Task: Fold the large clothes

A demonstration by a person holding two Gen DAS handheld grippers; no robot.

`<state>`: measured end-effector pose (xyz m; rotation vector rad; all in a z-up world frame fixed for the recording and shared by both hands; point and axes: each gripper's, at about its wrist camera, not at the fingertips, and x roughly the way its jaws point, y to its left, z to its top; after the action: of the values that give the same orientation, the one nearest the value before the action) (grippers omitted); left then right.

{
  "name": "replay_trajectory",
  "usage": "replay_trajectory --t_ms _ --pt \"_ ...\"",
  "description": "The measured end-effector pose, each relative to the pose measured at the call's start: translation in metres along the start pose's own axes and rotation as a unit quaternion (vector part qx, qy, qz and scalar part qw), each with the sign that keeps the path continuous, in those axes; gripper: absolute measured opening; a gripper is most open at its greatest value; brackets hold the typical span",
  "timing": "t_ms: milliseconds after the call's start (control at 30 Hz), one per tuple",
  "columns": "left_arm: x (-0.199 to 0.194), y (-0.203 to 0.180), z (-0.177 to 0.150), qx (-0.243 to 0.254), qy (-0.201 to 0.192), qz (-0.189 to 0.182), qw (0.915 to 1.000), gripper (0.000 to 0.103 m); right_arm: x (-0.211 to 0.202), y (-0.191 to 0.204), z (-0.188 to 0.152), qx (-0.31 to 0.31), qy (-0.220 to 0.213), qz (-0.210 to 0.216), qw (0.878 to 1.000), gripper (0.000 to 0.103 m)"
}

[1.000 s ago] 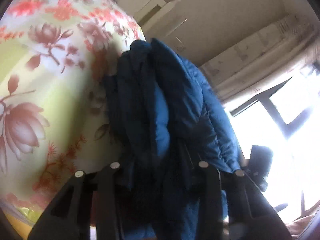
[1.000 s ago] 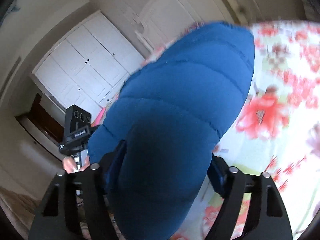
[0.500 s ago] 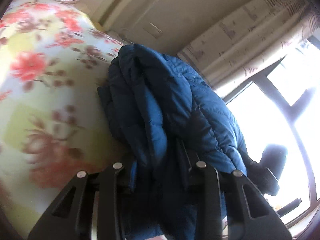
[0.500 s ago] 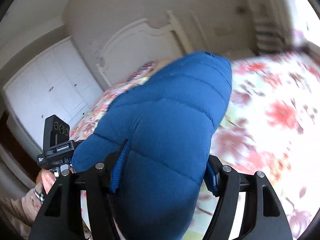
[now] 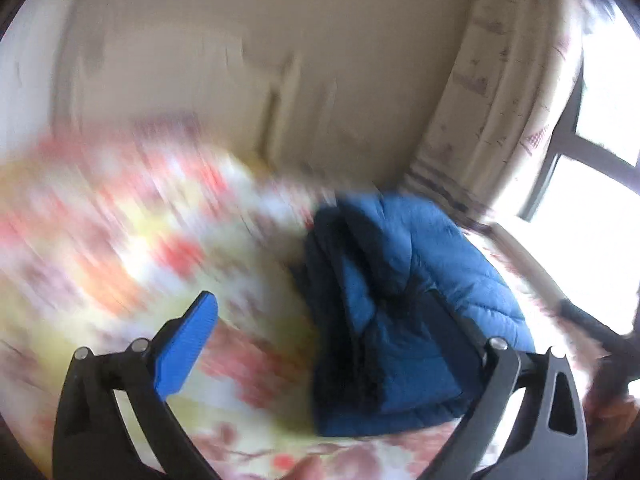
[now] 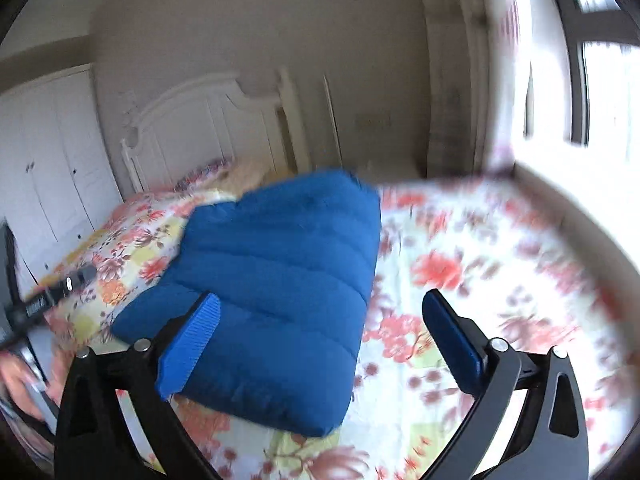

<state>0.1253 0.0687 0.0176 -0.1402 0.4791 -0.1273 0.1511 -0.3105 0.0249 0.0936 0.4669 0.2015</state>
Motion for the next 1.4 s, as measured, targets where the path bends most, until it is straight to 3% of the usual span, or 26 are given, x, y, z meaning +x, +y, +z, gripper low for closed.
replay_trajectory --t_ms 100,167,300,500,1400 --pt "-0.041 -0.036 0.004 0.097 -0.049 0.081 0.9907 0.101 -0.041 0.024 -0.012 -0.047 -0.038 -0.04 0.997 0.098" --pt "-0.058 -0.059 0.0 0.127 -0.065 0.115 0.9831 0.101 -0.065 0.036 -0.024 -0.045 -0.063 -0.059 0.995 0.098" --pt "-0.084 -0.085 -0.015 0.125 -0.08 0.073 0.9863 0.101 -0.088 0.052 -0.037 -0.025 -0.062 -0.043 0.997 0.098" --pt "-0.089 -0.111 -0.039 0.142 -0.076 0.072 0.9842 0.101 -0.098 0.071 -0.044 -0.042 -0.073 -0.062 0.995 0.098" --pt "-0.088 -0.101 -0.046 0.126 -0.058 0.06 0.9885 0.101 -0.085 0.084 -0.047 -0.059 -0.063 -0.067 0.994 0.098"
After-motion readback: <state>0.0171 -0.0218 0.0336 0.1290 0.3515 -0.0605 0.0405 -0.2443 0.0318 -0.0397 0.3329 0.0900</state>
